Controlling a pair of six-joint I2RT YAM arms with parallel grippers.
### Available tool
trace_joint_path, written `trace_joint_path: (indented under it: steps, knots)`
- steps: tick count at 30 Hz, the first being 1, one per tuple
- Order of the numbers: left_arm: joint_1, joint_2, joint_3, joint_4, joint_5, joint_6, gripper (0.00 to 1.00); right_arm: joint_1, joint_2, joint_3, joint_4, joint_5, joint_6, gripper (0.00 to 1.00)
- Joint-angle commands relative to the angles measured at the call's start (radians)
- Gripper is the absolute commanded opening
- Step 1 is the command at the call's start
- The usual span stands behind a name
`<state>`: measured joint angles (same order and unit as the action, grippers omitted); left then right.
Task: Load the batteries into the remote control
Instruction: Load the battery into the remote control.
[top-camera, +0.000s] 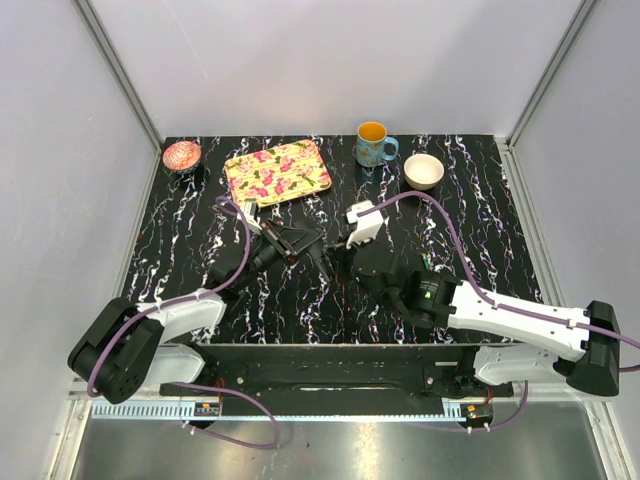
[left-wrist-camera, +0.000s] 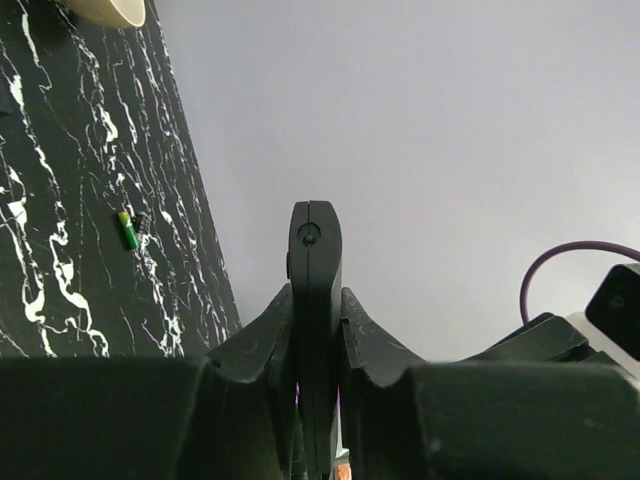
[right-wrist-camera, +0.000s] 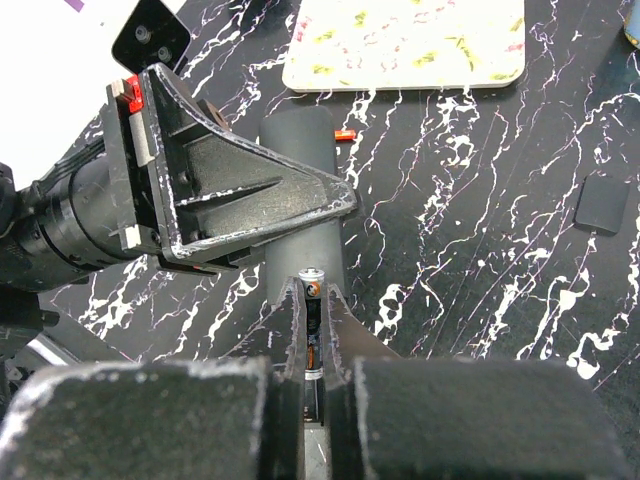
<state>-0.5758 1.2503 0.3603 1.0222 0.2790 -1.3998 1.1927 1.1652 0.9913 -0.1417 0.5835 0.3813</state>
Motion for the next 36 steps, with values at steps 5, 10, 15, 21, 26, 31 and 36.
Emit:
trace_joint_path:
  steps: [5, 10, 15, 21, 26, 31, 36]
  knots:
    - [-0.018, 0.021, 0.063, 0.127, -0.021, -0.045, 0.00, 0.018, 0.021, -0.008, 0.067, 0.029, -0.012, 0.00]
    - [-0.022, 0.032, 0.071, 0.139, -0.023, -0.050, 0.00, 0.021, 0.031, -0.008, 0.062, 0.018, -0.007, 0.00]
    - [-0.024, 0.032, 0.071, 0.147, -0.024, -0.053, 0.00, 0.021, 0.030, -0.013, 0.044, 0.012, -0.005, 0.00]
    - [-0.022, 0.029, 0.077, 0.147, -0.023, -0.048, 0.00, 0.024, 0.027, -0.022, 0.007, -0.016, -0.001, 0.00]
    - [-0.022, 0.029, 0.078, 0.145, -0.031, -0.041, 0.00, 0.024, 0.008, -0.029, -0.025, -0.030, 0.008, 0.00]
    - [-0.022, 0.029, 0.085, 0.141, -0.040, -0.030, 0.00, 0.025, 0.008, -0.008, -0.076, -0.062, 0.019, 0.00]
    - [-0.021, 0.024, 0.097, 0.130, -0.054, -0.010, 0.00, 0.028, 0.017, 0.012, -0.143, -0.088, 0.050, 0.00]
